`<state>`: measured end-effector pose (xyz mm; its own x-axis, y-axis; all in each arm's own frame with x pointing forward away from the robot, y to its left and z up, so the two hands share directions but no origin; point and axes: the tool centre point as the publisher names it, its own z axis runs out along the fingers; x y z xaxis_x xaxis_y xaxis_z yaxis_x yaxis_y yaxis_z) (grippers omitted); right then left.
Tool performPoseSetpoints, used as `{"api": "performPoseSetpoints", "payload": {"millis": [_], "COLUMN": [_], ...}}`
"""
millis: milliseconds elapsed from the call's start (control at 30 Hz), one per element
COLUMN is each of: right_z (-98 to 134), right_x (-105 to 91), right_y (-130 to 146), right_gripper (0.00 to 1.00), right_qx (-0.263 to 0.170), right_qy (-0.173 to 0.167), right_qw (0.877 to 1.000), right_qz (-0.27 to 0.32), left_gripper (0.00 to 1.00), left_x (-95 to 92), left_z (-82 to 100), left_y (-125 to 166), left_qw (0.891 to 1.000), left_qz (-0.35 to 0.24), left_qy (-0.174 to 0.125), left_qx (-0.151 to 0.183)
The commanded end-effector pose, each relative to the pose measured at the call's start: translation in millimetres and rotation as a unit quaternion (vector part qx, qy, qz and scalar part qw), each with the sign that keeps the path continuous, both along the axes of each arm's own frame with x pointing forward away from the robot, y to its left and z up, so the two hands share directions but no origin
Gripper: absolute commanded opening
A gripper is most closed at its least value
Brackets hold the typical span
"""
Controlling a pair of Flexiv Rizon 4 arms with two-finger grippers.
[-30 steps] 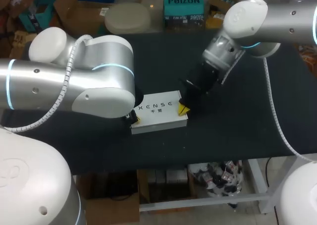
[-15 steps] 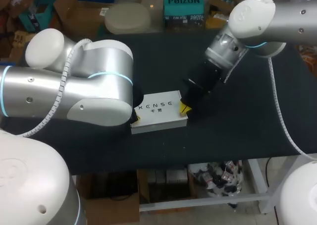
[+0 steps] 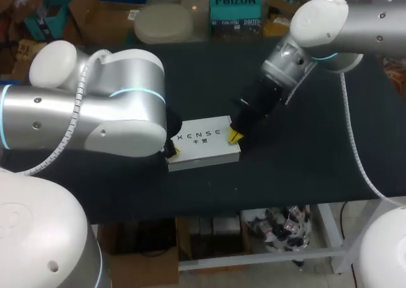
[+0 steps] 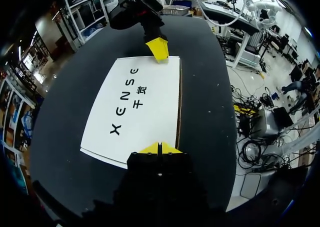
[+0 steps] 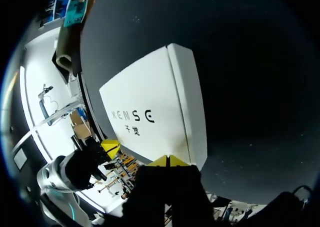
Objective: Assemble the packaging by folding the flat box into shape, placing the metal phone stand inside, and closing the box properly
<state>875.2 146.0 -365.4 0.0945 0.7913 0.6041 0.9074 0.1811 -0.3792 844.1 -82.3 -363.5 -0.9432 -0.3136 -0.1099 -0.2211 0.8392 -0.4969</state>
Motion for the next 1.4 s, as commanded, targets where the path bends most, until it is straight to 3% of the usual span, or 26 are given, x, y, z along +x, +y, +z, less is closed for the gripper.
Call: {"api": "performPoseSetpoints", "payload": {"millis": [33, 67, 133, 167, 200, 300, 367, 400, 533, 633, 667, 1167, 1233, 1267, 1400], "right_z": [28.7, 32.6, 39.4, 42.4, 45.1, 51.8, 57.8, 60.7, 71.3, 78.9, 82.1, 82.1, 82.1, 81.1, 85.3], "right_x": [-4.1, -2.3, 2.5, 4.6, 6.9, 14.0, 19.5, 22.3, 31.8, 38.4, 41.1, 41.1, 41.1, 41.1, 40.5], "right_y": [-16.6, -19.8, -26.5, -29.8, -33.1, -42.2, -50.0, -53.4, -66.0, -76.5, -80.6, -80.6, -80.6, -84.5, -103.4], "right_gripper": [0.00, 0.00, 0.00, 0.04, 0.22, 0.42, 0.86, 1.00, 1.00, 1.00, 1.00, 1.00, 1.00, 1.00, 1.00], "right_qx": [0.004, 0.007, 0.019, 0.024, 0.028, 0.044, 0.057, 0.063, 0.081, 0.087, 0.079, 0.079, 0.079, 0.082, 0.096], "right_qy": [-0.030, -0.036, -0.049, -0.057, -0.065, -0.085, -0.105, -0.113, -0.150, -0.181, -0.192, -0.192, -0.192, -0.202, -0.251], "right_qw": [0.999, 0.999, 0.998, 0.998, 0.997, 0.995, 0.992, 0.991, 0.985, 0.979, 0.977, 0.977, 0.977, 0.974, 0.961], "right_qz": [-0.015, -0.018, -0.020, -0.021, -0.023, -0.025, -0.026, -0.026, -0.027, -0.037, -0.051, -0.051, -0.051, -0.054, -0.061], "left_gripper": [0.00, 0.11, 0.51, 0.92, 1.00, 1.00, 1.00, 1.00, 1.00, 1.00, 1.00, 1.00, 1.00, 1.00, 1.00], "left_x": [-15.5, -17.4, -21.0, -22.7, -24.5, -29.4, -32.7, -33.6, -39.7, -44.0, -44.8, -46.3, -46.2, -47.8, -54.1], "left_z": [15.0, 17.2, 20.1, 21.4, 22.9, 27.1, 31.2, 32.9, 36.0, 34.2, 32.4, 34.0, 36.9, 37.3, 36.5], "left_y": [-2.0, -3.7, -7.7, -9.7, -11.7, -17.4, -21.3, -22.4, -28.4, -32.8, -32.9, -36.3, -40.2, -41.9, -45.5], "left_qw": [1.000, 1.000, 1.000, 0.999, 0.999, 0.998, 0.997, 0.996, 0.991, 0.981, 0.976, 0.979, 0.973, 0.974, 0.962], "left_qz": [0.012, 0.016, 0.027, 0.030, 0.037, 0.052, 0.071, 0.077, 0.118, 0.161, 0.186, 0.173, 0.196, 0.191, 0.232], "left_qy": [-0.014, -0.014, -0.011, -0.010, -0.008, 0.000, 0.015, 0.023, 0.053, 0.102, 0.114, 0.108, 0.125, 0.120, 0.141], "left_qx": [-0.004, -0.008, -0.011, -0.013, -0.015, -0.018, -0.025, -0.028, -0.030, -0.036, -0.018, -0.008, -0.017, -0.015, -0.016]}}
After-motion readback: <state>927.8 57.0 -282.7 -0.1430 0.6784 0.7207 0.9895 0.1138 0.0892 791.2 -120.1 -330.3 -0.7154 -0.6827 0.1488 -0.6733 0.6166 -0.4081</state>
